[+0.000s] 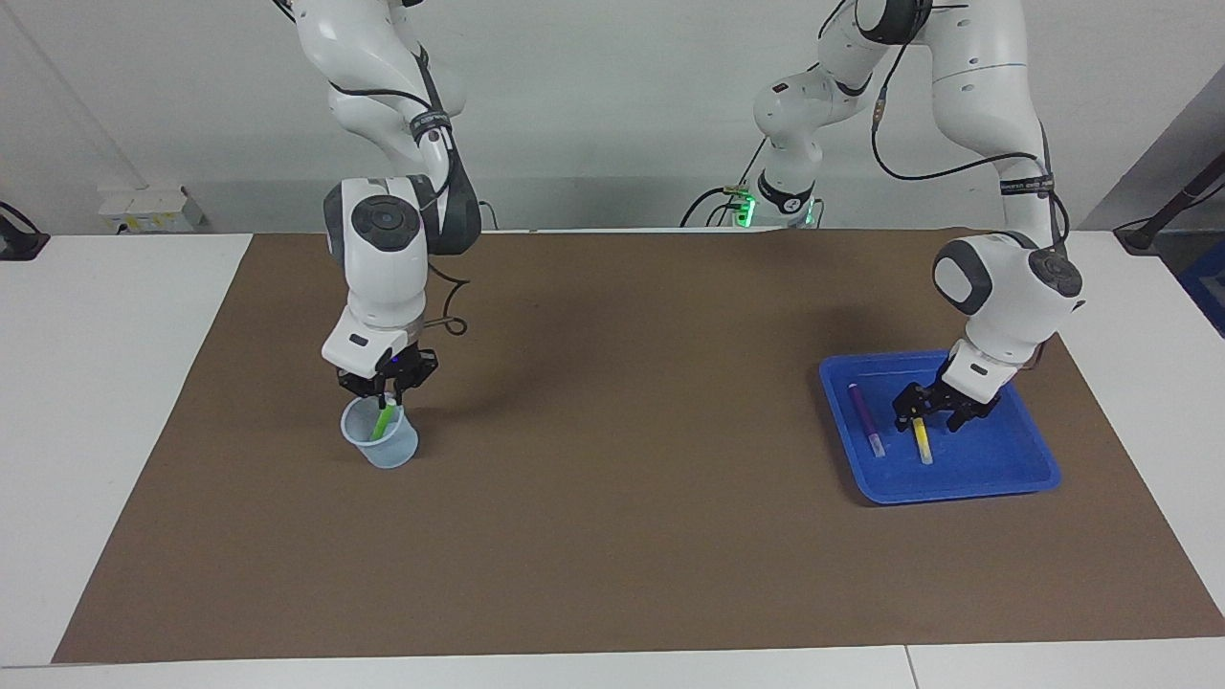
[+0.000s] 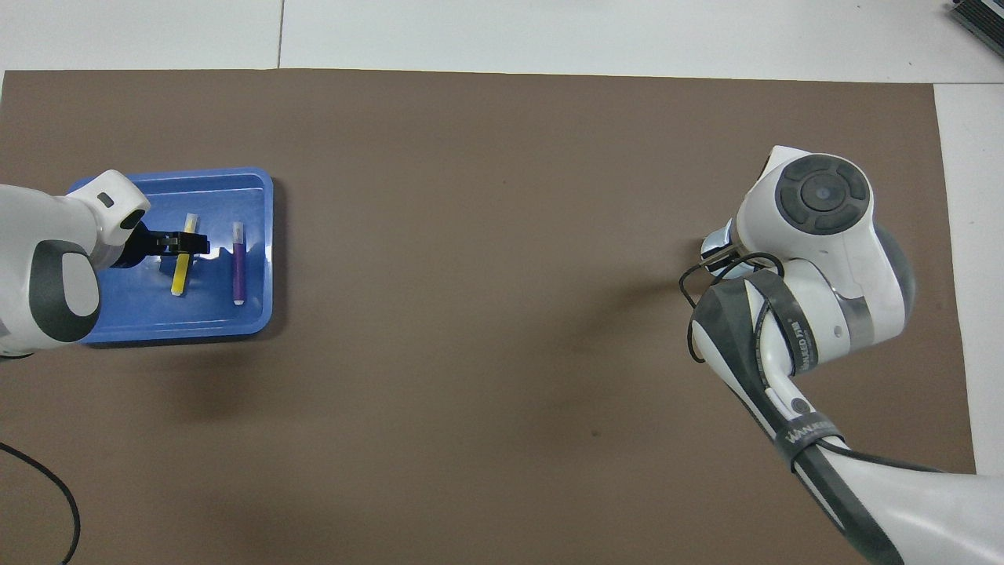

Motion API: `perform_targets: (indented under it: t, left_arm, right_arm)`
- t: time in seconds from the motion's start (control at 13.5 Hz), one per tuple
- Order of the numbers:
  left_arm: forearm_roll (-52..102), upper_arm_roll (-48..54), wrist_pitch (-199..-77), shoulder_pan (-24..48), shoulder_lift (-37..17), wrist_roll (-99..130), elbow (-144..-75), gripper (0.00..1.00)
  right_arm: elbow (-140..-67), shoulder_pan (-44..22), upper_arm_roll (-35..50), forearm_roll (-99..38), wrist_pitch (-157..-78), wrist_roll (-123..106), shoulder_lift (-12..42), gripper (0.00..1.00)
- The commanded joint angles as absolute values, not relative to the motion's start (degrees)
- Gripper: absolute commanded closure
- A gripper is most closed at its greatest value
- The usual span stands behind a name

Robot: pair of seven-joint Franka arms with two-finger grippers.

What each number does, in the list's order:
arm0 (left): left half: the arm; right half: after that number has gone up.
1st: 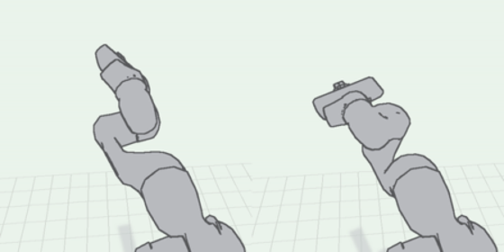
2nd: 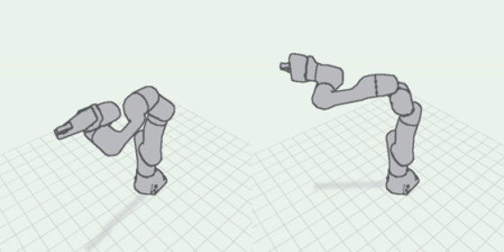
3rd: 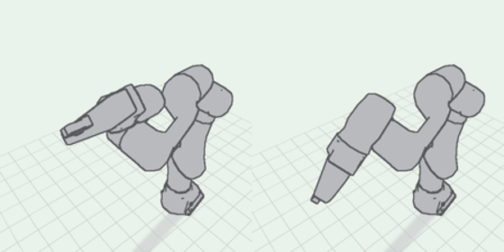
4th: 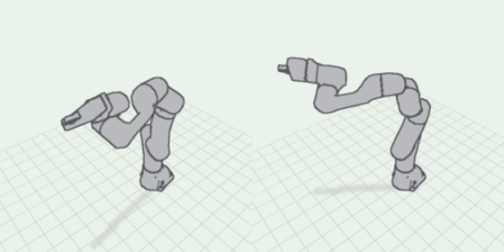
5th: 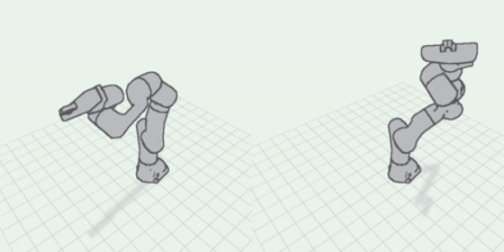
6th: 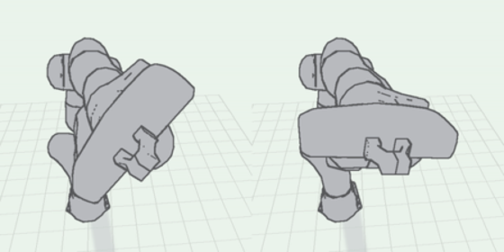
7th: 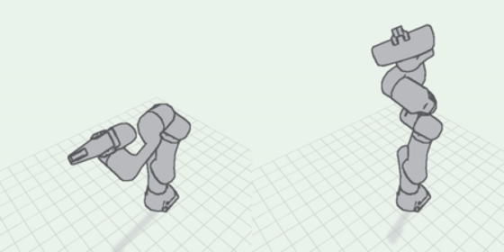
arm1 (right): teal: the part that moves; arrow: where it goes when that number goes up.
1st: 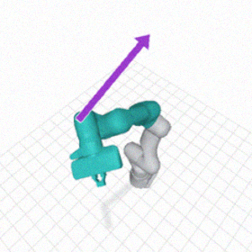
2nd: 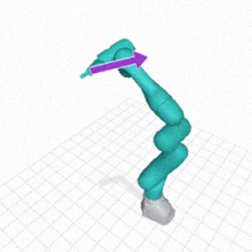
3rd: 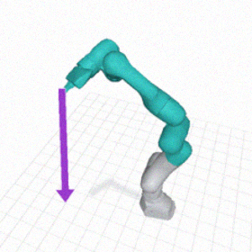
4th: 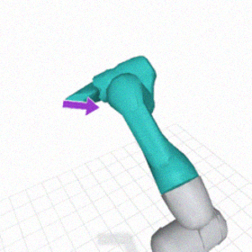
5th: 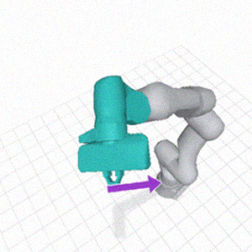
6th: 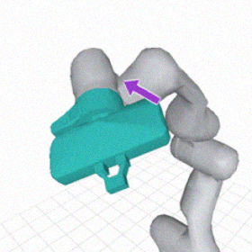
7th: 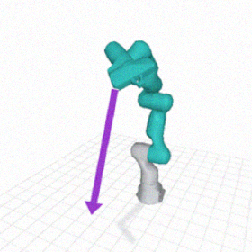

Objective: Right arm passes pens to left for tray arrangement

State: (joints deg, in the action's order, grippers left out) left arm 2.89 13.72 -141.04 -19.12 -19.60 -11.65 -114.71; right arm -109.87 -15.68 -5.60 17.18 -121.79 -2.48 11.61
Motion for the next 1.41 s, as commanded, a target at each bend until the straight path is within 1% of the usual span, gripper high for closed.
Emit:
perform_targets:
  t: [0.0,0.15,0.3,0.52,0.67,0.97,1.04,1.11,1.34]
  left_arm:
    - [1.4,14.2,-141.9,-19.9,-19.5,-12.2,-114.4,0.00]
    - [1.4,14.2,-142.3,-19.7,-19.5,-12.2,-112.3,0.00]
    - [1.4,14.2,-142.7,-19.7,-18.9,-12.0,-111.5,0.00]
    - [1.4,14.2,-144.9,-18.7,-18.4,-12.2,-110.7,0.00]
    - [1.4,14.2,-145.0,-18.5,-16.9,-12.5,-110.7,0.00]
    - [1.4,14.3,-144.3,-18.5,-16.5,-12.0,-110.8,0.00]
    - [1.5,14.3,-142.8,-18.4,-15.9,-11.7,-111.1,0.00]
    - [1.9,14.4,-138.6,-18.4,-15.8,-10.3,-110.2,0.00]
    - [2.1,16.0,-126.1,-17.8,-15.6,3.5,-106.9,0.00]
  right_arm:
    - [-110.4,-14.9,-5.1,17.8,-122.4,-3.4,11.6,0.93]
    - [-110.0,-14.9,-5.0,17.8,-121.9,-3.7,11.4,0.97]
    - [-109.3,-14.9,-5.0,17.1,-120.7,-3.8,10.7,0.99]
    - [-107.2,-14.7,-4.9,15.2,-117.0,-5.0,8.7,0.99]
    - [-107.1,-14.7,-4.9,13.6,-114.9,-5.5,6.5,0.99]
    - [-105.1,-14.6,-5.2,11.6,-110.3,-7.6,3.4,0.99]
    - [-103.6,-14.3,-5.3,10.8,-108.3,-8.3,2.6,0.99]
    - [-102.0,-13.5,-5.3,10.1,-106.2,-9.0,1.9,0.99]
    - [-97.0,-12.8,-5.4,5.5,-100.3,-9.1,-0.3,0.99]
